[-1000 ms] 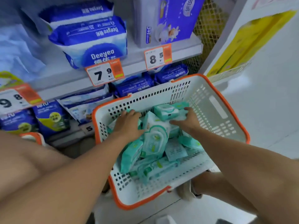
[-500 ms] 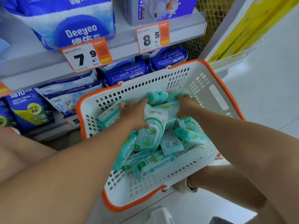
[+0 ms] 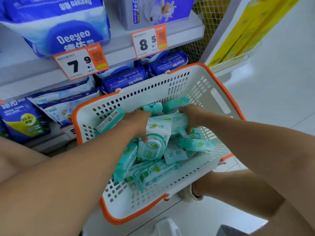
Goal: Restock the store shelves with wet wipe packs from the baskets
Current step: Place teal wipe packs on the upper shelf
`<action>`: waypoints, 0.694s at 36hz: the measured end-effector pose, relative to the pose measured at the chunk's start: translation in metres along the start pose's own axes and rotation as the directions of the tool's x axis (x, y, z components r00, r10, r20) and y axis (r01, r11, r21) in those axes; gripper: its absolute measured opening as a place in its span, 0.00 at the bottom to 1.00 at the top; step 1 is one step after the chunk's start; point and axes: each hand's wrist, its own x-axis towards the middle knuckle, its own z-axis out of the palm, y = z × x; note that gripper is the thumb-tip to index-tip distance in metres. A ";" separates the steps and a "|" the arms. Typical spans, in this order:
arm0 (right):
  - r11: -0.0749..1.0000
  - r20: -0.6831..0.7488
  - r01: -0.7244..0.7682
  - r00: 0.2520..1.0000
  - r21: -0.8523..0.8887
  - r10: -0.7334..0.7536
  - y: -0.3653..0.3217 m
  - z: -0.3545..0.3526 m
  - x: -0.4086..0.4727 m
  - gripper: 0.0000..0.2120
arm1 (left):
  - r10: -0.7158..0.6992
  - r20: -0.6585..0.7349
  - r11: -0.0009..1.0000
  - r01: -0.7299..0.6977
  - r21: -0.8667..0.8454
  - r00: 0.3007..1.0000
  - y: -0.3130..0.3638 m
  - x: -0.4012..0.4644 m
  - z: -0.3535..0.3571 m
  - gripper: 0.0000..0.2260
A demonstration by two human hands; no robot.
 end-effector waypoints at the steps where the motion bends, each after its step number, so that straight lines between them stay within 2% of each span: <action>1: 1.000 -0.011 0.013 1.000 -0.001 -0.013 0.003 -0.002 -0.004 0.38 | 0.003 -0.008 1.000 -0.003 0.002 1.000 -0.001 -0.002 0.000 0.46; 8: 0.999 -0.071 -0.007 0.997 -0.044 0.003 0.024 -0.018 -0.037 0.33 | 0.006 -0.059 1.000 -0.006 0.001 0.998 -0.001 -0.015 0.001 0.44; 11: 0.997 -0.144 -0.034 0.989 -0.064 0.025 0.033 -0.020 -0.044 0.30 | 0.047 -0.073 0.999 -0.045 0.022 0.996 0.000 -0.022 0.002 0.38; 13: 0.998 -0.199 -0.004 0.980 -0.070 -0.010 0.026 -0.019 -0.047 0.37 | 0.077 -0.069 0.996 -0.074 0.047 0.995 0.003 -0.026 0.004 0.35; 14: 0.998 -0.175 0.039 0.983 -0.057 -0.049 0.017 -0.020 -0.047 0.42 | 0.085 -0.070 0.996 -0.081 0.047 0.994 0.003 -0.028 0.005 0.33; 17: 0.972 0.077 0.174 0.979 0.158 -0.188 -0.026 -0.009 -0.053 0.52 | 0.094 -0.084 0.996 -0.094 0.000 0.992 0.001 -0.030 0.008 0.33; 19: 0.943 0.122 0.178 0.968 0.282 -0.219 -0.050 0.013 -0.056 0.56 | 0.100 -0.088 0.993 -0.105 -0.047 0.991 0.001 -0.031 0.008 0.28; 20: 0.917 0.090 0.147 0.977 0.372 -0.193 -0.055 0.026 -0.055 0.55 | 0.104 -0.090 0.991 -0.111 -0.074 0.990 0.000 -0.031 0.009 0.26; 22: 0.821 0.001 0.123 0.989 0.557 -0.148 -0.060 0.044 -0.052 0.46 | 0.108 -0.104 0.984 -0.122 -0.133 0.989 -0.002 -0.032 0.008 0.25; 25: 0.632 -0.055 0.116 0.992 0.766 -0.116 -0.055 0.040 -0.053 0.33 | 0.118 -0.161 0.954 -0.156 -0.254 0.980 -0.010 -0.036 -0.002 0.31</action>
